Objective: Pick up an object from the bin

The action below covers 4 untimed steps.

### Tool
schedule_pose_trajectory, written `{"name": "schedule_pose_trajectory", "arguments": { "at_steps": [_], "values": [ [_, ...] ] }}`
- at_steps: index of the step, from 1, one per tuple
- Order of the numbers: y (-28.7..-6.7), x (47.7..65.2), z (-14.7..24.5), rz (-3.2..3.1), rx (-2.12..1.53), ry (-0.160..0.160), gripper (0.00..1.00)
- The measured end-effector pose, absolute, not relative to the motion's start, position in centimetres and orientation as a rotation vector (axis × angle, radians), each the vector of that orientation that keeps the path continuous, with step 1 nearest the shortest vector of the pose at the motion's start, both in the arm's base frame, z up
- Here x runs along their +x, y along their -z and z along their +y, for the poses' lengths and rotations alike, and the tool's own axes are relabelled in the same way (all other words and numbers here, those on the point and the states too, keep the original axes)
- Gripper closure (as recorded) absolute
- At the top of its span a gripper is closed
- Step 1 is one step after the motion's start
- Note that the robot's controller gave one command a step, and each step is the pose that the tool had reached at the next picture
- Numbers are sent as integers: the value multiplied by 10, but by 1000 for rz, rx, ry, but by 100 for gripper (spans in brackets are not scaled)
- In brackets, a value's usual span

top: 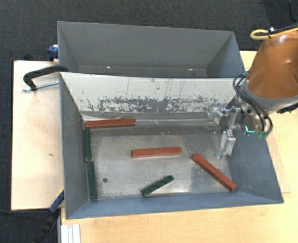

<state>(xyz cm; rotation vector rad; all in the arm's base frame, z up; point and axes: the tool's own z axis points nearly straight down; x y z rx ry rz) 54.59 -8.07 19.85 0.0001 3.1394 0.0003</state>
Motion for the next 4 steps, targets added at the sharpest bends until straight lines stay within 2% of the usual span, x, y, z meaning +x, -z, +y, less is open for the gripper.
{"name": "schedule_pose_trajectory", "arguments": {
  "at_steps": [1, 2, 3, 4],
  "values": [
    [-146, 530, -56, 3133, -26, 2, 0],
    [-132, 527, -51, 3140, -32, -2, 0],
    [-90, 536, -73, 3136, 75, 3, 0],
    [-73, 550, -19, 3135, 145, 0, 0]
  ]
}}
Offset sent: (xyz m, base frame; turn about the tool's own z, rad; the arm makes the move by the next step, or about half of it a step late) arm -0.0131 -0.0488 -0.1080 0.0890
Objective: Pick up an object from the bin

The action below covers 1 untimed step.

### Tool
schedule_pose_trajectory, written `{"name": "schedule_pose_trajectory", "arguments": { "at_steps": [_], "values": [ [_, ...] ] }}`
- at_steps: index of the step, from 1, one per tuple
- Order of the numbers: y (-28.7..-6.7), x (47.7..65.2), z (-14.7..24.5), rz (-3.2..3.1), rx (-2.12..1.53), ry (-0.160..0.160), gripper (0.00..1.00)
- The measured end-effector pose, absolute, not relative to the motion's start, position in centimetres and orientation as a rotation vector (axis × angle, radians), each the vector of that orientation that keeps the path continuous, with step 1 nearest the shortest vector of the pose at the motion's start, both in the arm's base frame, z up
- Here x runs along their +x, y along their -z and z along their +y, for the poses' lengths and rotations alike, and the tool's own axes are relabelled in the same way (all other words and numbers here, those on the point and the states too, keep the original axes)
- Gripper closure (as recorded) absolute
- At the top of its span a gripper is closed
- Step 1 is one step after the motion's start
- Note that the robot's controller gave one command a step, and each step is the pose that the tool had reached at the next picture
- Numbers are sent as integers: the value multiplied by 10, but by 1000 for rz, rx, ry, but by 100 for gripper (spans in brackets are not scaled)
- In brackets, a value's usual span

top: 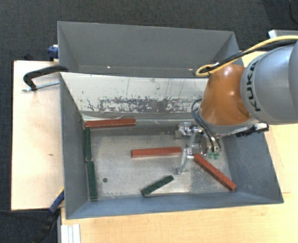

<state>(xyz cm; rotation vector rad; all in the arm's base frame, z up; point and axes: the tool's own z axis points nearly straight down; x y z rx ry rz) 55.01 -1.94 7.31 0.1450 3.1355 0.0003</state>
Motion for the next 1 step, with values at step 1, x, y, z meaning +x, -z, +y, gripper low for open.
{"name": "schedule_pose_trajectory", "arguments": {
  "at_steps": [1],
  "values": [
    [-77, 572, 10, 3130, 212, -2, 100]
  ]
}}
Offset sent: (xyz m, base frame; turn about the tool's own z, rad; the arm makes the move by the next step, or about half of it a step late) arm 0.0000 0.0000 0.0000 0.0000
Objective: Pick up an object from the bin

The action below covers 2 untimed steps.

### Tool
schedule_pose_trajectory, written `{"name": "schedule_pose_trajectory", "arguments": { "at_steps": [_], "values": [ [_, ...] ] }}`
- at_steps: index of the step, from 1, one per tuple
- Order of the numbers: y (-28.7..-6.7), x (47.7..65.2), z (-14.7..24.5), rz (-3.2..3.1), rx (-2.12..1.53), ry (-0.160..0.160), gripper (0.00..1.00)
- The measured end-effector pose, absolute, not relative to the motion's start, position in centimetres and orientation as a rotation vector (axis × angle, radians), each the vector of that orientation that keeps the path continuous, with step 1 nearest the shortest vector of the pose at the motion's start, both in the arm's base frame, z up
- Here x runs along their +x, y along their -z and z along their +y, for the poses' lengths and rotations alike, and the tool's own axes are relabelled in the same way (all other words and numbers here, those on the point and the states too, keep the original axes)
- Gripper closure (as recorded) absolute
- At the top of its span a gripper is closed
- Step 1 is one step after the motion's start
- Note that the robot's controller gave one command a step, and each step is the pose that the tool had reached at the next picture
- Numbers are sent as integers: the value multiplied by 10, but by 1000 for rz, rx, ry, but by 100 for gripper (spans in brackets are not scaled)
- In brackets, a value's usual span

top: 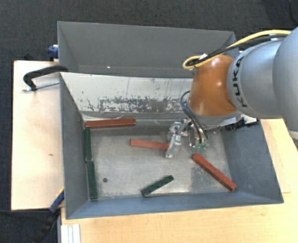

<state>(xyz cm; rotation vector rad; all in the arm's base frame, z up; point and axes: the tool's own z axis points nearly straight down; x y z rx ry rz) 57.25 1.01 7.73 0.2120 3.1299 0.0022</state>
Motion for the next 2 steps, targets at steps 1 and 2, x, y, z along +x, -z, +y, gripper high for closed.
{"name": "schedule_pose_trajectory", "arguments": {
  "at_steps": [1, 2],
  "values": [
    [-77, 572, 10, 3130, 212, -2, 100],
    [-225, 549, -29, 3131, 179, -1, 100]
  ]
}}
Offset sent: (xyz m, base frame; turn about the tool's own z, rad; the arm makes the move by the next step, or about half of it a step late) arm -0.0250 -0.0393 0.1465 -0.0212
